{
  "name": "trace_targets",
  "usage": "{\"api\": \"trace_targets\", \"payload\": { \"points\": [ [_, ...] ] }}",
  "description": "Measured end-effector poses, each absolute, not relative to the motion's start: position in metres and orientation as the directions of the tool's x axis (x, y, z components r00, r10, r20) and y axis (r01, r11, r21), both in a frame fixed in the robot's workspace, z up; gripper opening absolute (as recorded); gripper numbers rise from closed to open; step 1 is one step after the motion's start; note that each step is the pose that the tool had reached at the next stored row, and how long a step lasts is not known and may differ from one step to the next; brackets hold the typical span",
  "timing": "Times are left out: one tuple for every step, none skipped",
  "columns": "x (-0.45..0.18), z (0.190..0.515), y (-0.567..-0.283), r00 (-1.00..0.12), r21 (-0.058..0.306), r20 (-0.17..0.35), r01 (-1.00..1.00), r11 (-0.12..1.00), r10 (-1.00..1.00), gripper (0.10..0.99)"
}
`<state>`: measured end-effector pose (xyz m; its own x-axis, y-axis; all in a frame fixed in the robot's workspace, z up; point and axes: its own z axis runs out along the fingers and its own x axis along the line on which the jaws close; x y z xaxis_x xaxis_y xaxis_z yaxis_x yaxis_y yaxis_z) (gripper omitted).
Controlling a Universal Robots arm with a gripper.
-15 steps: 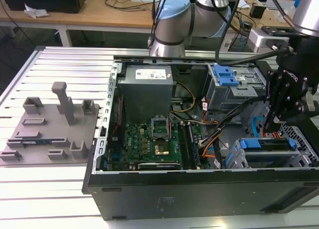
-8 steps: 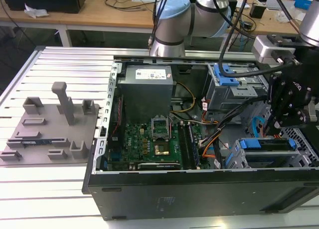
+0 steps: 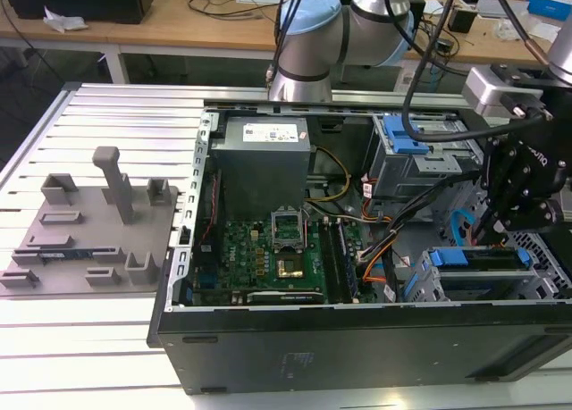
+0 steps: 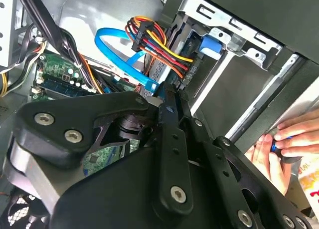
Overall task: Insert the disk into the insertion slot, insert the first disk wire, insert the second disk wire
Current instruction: 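Insert the second disk wire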
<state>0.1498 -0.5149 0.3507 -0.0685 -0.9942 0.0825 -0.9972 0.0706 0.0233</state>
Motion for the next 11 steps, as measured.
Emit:
{"api": "trace_targets", "payload": {
  "points": [
    [0.1501, 0.3505, -0.5149, -0.064, 0.025, 0.080, -0.997, 0.066, -0.995, 0.161],
    [0.1505, 0.3501, -0.5150, -0.057, 0.027, 0.074, -0.998, 0.060, -0.996, 0.161],
    [0.1508, 0.3497, -0.5152, -0.053, 0.028, 0.065, -0.998, 0.055, -0.996, 0.161],
    [0.1509, 0.3495, -0.5155, -0.051, 0.029, 0.060, -0.998, 0.053, -0.997, 0.161],
    [0.1509, 0.3493, -0.5161, -0.051, 0.029, 0.052, -0.998, 0.052, -0.997, 0.161],
    [0.1511, 0.3491, -0.5182, -0.050, 0.030, 0.037, -0.998, 0.051, -0.998, 0.161],
    [0.1511, 0.3491, -0.5196, -0.049, 0.030, 0.035, -0.998, 0.051, -0.998, 0.161],
    [0.1512, 0.3491, -0.5198, -0.049, 0.030, 0.035, -0.998, 0.051, -0.998, 0.161],
    [0.1511, 0.3491, -0.5198, -0.050, 0.030, 0.035, -0.998, 0.051, -0.998, 0.161],
    [0.1511, 0.3491, -0.5199, -0.050, 0.030, 0.035, -0.998, 0.051, -0.998, 0.161],
    [0.1511, 0.3491, -0.5199, -0.050, 0.030, 0.035, -0.998, 0.051, -0.998, 0.161]
  ]
}}
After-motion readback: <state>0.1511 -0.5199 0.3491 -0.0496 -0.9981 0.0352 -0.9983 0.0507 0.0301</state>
